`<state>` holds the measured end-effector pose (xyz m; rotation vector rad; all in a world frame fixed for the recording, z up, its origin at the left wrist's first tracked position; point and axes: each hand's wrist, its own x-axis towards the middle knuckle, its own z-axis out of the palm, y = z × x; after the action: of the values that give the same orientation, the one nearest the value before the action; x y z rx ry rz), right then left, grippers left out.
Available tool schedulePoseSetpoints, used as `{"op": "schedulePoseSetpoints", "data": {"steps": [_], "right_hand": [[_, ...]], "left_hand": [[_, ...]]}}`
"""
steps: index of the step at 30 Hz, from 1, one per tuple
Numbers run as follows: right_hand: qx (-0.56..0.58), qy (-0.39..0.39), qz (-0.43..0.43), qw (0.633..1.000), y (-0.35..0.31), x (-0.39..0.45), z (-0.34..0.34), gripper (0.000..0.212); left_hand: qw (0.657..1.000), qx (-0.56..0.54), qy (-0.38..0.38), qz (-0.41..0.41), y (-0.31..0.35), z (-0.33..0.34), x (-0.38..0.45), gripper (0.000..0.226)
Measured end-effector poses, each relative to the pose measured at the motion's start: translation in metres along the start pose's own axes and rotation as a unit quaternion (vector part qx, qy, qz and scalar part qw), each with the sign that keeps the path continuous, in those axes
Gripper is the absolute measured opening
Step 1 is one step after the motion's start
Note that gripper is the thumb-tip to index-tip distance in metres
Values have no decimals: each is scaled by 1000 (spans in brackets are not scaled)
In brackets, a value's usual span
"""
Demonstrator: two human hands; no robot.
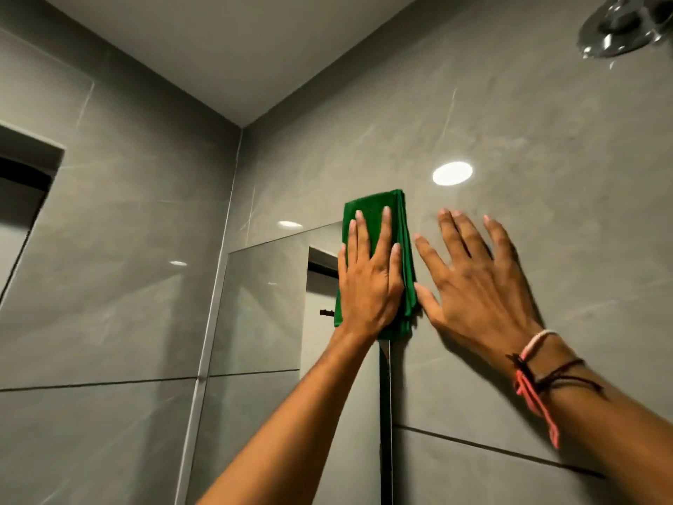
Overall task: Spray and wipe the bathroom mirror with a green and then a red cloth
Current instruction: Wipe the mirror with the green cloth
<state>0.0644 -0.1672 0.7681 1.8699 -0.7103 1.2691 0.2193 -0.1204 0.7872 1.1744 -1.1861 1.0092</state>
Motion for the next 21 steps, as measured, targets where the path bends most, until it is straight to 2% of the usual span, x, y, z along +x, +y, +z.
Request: {"op": "schedulePoseSetpoints", "data": {"steps": [1,5,9,15,17,21], "right_hand": [[-32,-20,-10,999,1,3,7,77],[-74,-15,-20,997,1,8,13,81],[-89,44,-26,995,-4,13,27,92],[-58,202,-44,977,2,25,63,94],[-72,240,-53,967,3,26,71,94],[-88,253,-48,962,4,30,80,93]], "left_hand": [[998,51,-4,21,-12,6,0,56],[993,64,-4,97,-49,-2,12,56],[995,71,5,70,-102,-22,27,54],[995,73,34,-58,-232,-64,46,58],[985,68,70,-142,-282,-77,38,58],[958,74,84,-265,-340,-93,-20,59]]}}
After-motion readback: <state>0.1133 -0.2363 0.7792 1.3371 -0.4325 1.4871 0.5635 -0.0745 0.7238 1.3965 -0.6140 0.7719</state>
